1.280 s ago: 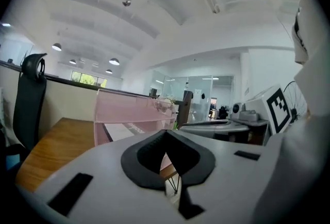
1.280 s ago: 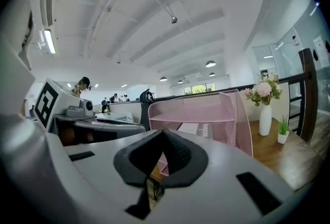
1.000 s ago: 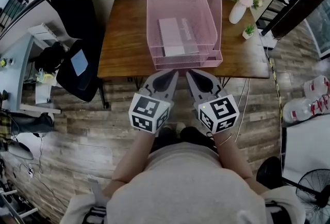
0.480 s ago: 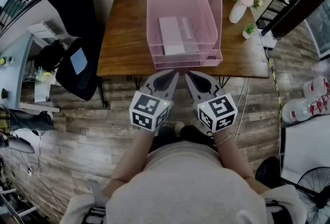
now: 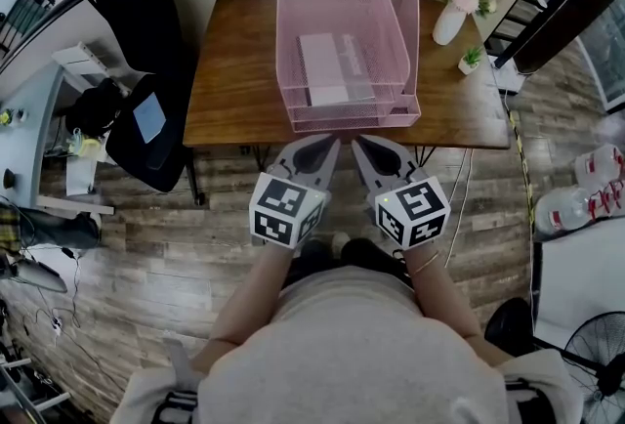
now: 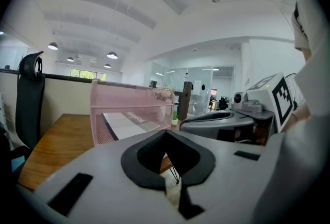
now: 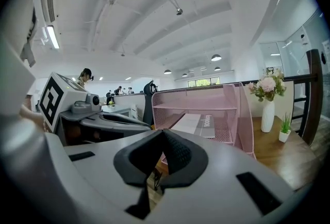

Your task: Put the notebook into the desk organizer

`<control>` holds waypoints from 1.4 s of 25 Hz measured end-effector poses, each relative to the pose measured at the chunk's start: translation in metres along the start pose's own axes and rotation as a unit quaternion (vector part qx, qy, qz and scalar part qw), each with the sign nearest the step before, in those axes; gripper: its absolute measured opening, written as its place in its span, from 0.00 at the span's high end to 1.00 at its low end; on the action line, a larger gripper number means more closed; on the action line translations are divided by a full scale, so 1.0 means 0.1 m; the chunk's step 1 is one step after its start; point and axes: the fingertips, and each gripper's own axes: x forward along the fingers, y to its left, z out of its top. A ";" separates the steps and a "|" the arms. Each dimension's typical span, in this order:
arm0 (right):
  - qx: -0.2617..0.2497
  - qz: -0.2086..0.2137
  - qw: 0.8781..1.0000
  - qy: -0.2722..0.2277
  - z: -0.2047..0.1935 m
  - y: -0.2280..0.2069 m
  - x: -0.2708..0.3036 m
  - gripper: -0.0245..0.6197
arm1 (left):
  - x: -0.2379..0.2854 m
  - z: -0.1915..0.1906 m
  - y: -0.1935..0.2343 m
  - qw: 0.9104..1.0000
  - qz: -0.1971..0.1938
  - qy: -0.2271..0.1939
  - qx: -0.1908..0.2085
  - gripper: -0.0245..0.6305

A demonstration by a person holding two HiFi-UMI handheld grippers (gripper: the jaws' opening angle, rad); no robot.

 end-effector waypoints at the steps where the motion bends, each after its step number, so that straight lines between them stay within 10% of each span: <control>1: -0.001 0.000 1.000 0.001 -0.01 -0.01 0.00 0.95 | 0.01 0.00 -0.01 1.000 -0.001 0.000 -0.001 0.94; 35: -0.005 0.010 1.000 0.011 -0.04 0.05 0.18 0.95 | 0.04 -0.08 0.22 0.998 0.012 0.000 -0.054 0.94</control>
